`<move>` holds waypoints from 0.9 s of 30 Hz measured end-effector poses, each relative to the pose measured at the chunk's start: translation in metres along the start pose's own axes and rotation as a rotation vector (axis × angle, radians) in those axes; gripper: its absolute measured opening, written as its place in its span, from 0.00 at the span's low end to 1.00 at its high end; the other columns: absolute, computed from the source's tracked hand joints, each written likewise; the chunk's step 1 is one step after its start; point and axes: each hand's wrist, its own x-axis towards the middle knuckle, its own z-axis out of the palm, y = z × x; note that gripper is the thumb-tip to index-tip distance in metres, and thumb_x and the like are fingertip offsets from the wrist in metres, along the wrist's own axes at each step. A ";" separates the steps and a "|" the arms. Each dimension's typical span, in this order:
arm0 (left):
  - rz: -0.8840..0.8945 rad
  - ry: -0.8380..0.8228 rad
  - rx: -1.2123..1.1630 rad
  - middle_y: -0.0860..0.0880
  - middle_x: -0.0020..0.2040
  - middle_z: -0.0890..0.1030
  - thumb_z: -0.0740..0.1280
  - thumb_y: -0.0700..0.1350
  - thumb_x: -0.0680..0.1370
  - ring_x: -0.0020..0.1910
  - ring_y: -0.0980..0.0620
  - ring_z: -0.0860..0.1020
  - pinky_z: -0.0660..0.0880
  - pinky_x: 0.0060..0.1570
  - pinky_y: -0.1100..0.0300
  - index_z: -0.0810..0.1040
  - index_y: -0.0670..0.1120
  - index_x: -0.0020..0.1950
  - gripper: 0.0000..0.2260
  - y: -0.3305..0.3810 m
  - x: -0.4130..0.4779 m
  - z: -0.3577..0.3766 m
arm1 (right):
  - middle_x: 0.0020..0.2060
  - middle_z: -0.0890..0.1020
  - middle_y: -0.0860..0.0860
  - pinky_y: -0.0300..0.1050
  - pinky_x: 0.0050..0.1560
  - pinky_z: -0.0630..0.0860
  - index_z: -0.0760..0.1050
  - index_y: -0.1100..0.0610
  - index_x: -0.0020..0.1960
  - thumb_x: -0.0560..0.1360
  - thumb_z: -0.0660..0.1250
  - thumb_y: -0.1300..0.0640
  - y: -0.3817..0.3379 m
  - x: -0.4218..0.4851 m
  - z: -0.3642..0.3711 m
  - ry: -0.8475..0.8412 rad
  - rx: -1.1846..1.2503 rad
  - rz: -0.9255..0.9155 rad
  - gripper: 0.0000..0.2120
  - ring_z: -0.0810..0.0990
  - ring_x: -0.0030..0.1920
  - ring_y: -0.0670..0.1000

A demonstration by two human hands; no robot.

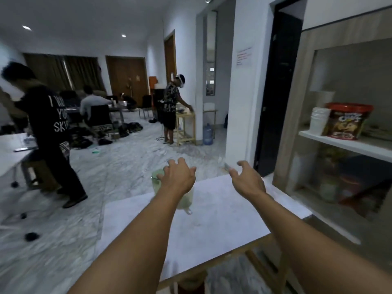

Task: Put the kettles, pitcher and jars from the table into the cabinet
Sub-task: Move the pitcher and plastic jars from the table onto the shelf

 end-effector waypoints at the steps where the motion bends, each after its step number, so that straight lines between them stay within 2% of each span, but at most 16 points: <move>1: -0.033 0.001 -0.012 0.41 0.74 0.64 0.56 0.56 0.82 0.71 0.37 0.65 0.61 0.69 0.39 0.65 0.45 0.72 0.23 -0.014 0.010 -0.002 | 0.69 0.74 0.58 0.56 0.64 0.72 0.65 0.50 0.73 0.80 0.58 0.42 -0.008 0.005 0.018 -0.027 -0.011 -0.010 0.25 0.73 0.67 0.62; 6: -0.130 0.017 -0.056 0.41 0.70 0.68 0.58 0.55 0.81 0.69 0.38 0.68 0.65 0.67 0.42 0.67 0.44 0.71 0.22 -0.076 0.065 0.007 | 0.68 0.74 0.57 0.56 0.62 0.73 0.64 0.51 0.73 0.80 0.57 0.42 -0.026 0.036 0.096 -0.133 -0.047 0.005 0.25 0.73 0.67 0.62; 13: -0.260 -0.028 -0.135 0.41 0.64 0.73 0.62 0.54 0.79 0.65 0.39 0.73 0.70 0.64 0.44 0.70 0.42 0.66 0.21 -0.121 0.145 0.072 | 0.68 0.74 0.57 0.55 0.63 0.73 0.63 0.54 0.73 0.80 0.59 0.42 -0.010 0.112 0.186 -0.295 -0.145 0.078 0.26 0.73 0.67 0.61; 17: -0.434 -0.054 -0.222 0.42 0.64 0.74 0.65 0.54 0.77 0.64 0.40 0.74 0.72 0.62 0.44 0.70 0.42 0.65 0.23 -0.134 0.199 0.116 | 0.67 0.74 0.58 0.52 0.61 0.73 0.63 0.58 0.71 0.77 0.64 0.42 0.002 0.167 0.234 -0.405 -0.196 0.107 0.29 0.73 0.67 0.61; 20: -0.616 -0.091 -0.309 0.40 0.67 0.73 0.68 0.56 0.75 0.67 0.39 0.72 0.71 0.64 0.46 0.65 0.39 0.69 0.30 -0.138 0.231 0.144 | 0.65 0.75 0.57 0.51 0.59 0.74 0.63 0.58 0.69 0.73 0.67 0.39 0.011 0.193 0.262 -0.492 -0.251 0.167 0.33 0.75 0.65 0.59; 23: -0.742 -0.069 -0.370 0.40 0.69 0.72 0.71 0.58 0.72 0.68 0.38 0.71 0.70 0.63 0.46 0.62 0.39 0.70 0.36 -0.141 0.255 0.163 | 0.62 0.77 0.55 0.49 0.58 0.74 0.68 0.55 0.65 0.71 0.66 0.37 0.013 0.214 0.282 -0.527 -0.287 0.187 0.31 0.77 0.63 0.58; 25: -0.802 -0.046 -0.375 0.40 0.68 0.73 0.70 0.59 0.72 0.67 0.38 0.72 0.71 0.62 0.45 0.63 0.39 0.69 0.35 -0.143 0.265 0.168 | 0.61 0.79 0.55 0.48 0.57 0.75 0.71 0.55 0.64 0.71 0.66 0.39 0.015 0.221 0.293 -0.544 -0.277 0.210 0.28 0.78 0.62 0.59; 27: -0.814 -0.030 -0.370 0.40 0.66 0.76 0.68 0.58 0.74 0.65 0.38 0.74 0.72 0.61 0.47 0.69 0.40 0.67 0.30 -0.145 0.271 0.170 | 0.60 0.80 0.56 0.47 0.57 0.75 0.74 0.56 0.62 0.71 0.66 0.41 0.018 0.225 0.301 -0.562 -0.253 0.241 0.26 0.79 0.61 0.59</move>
